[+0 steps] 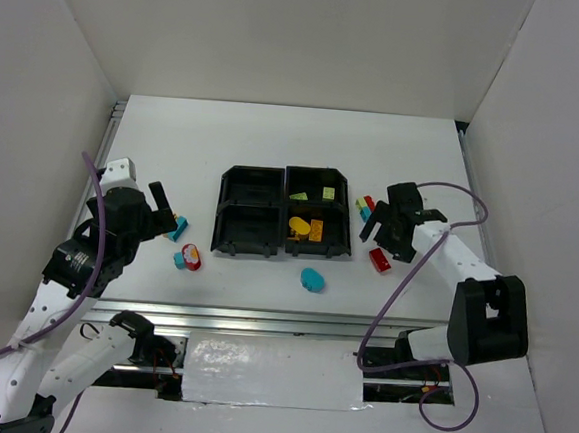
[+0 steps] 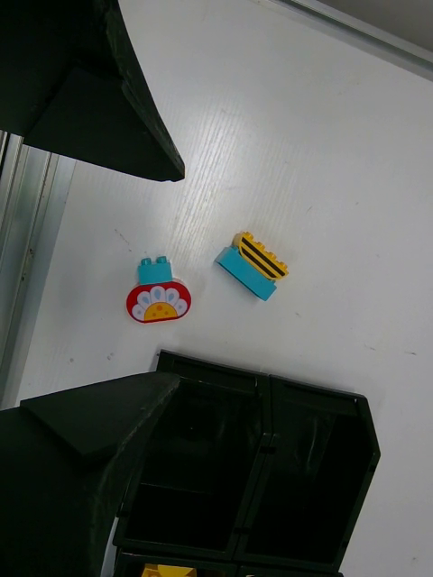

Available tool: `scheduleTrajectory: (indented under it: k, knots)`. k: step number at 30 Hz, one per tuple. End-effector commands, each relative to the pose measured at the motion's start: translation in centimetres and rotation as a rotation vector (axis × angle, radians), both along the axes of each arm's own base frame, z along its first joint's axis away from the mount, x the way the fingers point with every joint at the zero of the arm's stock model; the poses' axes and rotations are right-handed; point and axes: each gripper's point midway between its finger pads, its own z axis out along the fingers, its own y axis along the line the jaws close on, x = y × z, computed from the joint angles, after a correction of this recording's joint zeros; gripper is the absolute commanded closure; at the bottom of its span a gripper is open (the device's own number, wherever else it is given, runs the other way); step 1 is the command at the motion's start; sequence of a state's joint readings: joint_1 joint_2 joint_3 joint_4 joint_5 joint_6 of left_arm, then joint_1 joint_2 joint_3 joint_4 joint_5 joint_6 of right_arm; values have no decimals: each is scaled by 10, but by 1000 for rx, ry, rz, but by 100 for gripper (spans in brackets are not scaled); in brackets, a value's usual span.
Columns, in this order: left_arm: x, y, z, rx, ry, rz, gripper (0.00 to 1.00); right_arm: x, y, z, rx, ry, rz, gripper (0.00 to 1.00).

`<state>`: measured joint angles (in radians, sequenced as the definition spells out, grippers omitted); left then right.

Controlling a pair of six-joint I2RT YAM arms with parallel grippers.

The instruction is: Sort the legos into containers by color

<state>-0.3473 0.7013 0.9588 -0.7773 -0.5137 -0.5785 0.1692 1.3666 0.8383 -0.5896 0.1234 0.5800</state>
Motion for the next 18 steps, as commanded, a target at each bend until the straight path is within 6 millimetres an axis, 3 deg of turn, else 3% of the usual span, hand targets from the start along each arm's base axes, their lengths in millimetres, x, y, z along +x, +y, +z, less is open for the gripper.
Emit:
scheduleTrajectory:
  k: [1, 18]
  knots:
    - [5, 0, 8, -6, -44, -2, 0, 5, -9, 2, -15, -51, -73, 3]
    - [6, -3, 8, -9, -45, -17, 1, -8, -9, -30, -25, 62, -58, 7]
